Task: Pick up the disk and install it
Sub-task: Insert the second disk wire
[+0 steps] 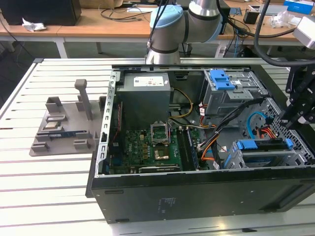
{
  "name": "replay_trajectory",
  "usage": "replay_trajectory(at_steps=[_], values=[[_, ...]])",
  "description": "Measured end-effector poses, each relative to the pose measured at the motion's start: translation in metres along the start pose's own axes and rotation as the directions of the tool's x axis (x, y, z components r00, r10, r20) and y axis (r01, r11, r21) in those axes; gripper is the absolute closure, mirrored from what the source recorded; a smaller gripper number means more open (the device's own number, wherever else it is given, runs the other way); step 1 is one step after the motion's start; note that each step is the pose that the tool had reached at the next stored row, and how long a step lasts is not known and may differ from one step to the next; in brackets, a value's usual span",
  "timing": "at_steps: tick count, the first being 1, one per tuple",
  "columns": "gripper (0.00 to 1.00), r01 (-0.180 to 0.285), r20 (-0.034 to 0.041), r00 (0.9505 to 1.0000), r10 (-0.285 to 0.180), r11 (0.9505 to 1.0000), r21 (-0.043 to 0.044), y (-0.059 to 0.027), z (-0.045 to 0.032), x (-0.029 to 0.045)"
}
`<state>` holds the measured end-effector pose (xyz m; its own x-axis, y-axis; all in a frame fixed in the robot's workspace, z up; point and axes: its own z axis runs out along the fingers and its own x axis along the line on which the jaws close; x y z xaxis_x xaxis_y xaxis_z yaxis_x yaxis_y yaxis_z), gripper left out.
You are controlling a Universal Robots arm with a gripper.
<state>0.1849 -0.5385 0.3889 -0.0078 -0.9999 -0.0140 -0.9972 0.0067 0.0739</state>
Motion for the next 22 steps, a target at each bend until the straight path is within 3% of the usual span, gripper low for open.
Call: replay_trajectory(at_steps=[11, 18, 22], values=[[0.70, 0.000, 0.0002, 1.0000, 0.000, 1.0000, 0.0000, 0.0118, 0.0045, -0.0149], [0.70, 0.016, -0.0006, 0.9999, -0.016, 0.9999, -0.0002, 0.0159, 0.0177, -0.0195], [0.70, 0.026, -0.0014, 0.9997, -0.026, 0.9997, -0.0003, 0.0163, 0.0146, -0.0225]])
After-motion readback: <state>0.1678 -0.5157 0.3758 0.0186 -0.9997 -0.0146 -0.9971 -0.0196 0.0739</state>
